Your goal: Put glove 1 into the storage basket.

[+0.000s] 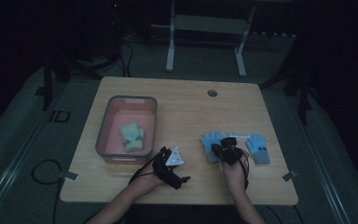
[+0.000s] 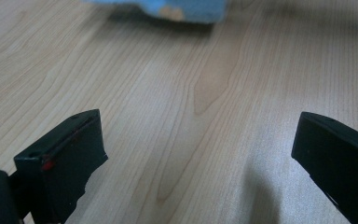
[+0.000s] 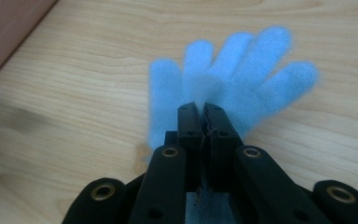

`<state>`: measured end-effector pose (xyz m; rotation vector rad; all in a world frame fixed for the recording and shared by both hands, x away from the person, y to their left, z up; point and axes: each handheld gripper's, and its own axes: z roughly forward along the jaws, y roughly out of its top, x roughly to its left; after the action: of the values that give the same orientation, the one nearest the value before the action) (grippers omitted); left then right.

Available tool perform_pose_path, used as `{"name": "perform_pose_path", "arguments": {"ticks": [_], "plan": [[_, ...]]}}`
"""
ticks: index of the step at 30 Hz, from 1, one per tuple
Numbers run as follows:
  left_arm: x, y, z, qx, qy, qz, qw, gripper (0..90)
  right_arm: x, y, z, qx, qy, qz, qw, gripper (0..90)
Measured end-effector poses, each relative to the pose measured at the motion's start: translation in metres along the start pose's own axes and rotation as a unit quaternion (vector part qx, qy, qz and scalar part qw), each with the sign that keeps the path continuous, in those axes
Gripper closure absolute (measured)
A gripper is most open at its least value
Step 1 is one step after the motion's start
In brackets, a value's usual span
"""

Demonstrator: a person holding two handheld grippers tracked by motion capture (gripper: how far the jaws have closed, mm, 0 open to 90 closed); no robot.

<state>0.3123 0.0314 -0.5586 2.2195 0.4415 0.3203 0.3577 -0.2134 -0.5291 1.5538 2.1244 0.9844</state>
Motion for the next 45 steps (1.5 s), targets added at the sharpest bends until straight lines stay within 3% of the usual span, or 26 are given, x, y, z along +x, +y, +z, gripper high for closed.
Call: {"name": "perform_pose_path", "arguments": {"ticks": [5,7,13,19,22,27,28,31,33,40,45], "plan": [[0.0,0.0,-0.002,-0.005,0.0,-0.002,1.0,2.7,-0.002,-0.005,0.013,0.009,-0.022,-0.001,0.9997,86.2],[0.001,-0.001,-0.002,-0.005,-0.001,-0.003,1.0,2.7,-0.006,-0.008,0.015,0.012,-0.021,0.01,0.9997,85.7],[0.0,-0.002,-0.001,-0.002,0.001,-0.001,1.0,2.7,-0.006,-0.012,0.018,0.008,-0.021,0.01,0.9997,80.5],[0.002,-0.003,-0.001,0.001,0.006,-0.003,1.0,2.7,-0.007,-0.008,0.009,-0.001,-0.021,0.005,0.9998,73.0],[0.003,-0.004,0.0,0.001,0.006,-0.006,1.0,2.7,-0.012,-0.005,0.005,-0.002,-0.01,0.008,0.9999,67.6],[0.003,-0.004,-0.001,0.001,0.007,-0.005,1.0,2.7,-0.02,0.001,0.0,-0.007,-0.001,-0.01,0.9999,66.1],[0.002,-0.004,-0.001,-0.003,0.007,-0.009,0.9999,2.7,-0.026,0.004,-0.004,-0.01,-0.006,-0.025,0.9996,66.8],[0.003,-0.004,-0.001,-0.002,0.007,-0.009,0.9999,2.7,-0.037,0.008,-0.012,-0.017,-0.004,-0.033,0.9993,68.1],[0.003,-0.004,0.0,-0.002,0.007,-0.009,0.9999,2.7,-0.046,0.01,-0.017,-0.018,0.0,-0.03,0.9994,68.3],[0.003,-0.004,0.0,0.0,0.006,-0.006,1.0,2.7,-0.071,0.01,-0.032,-0.028,-0.021,-0.03,0.9989,69.5],[0.003,-0.004,0.001,0.002,0.005,-0.007,1.0,2.7,-0.089,0.006,-0.039,-0.019,-0.038,-0.031,0.9986,68.2]]}}
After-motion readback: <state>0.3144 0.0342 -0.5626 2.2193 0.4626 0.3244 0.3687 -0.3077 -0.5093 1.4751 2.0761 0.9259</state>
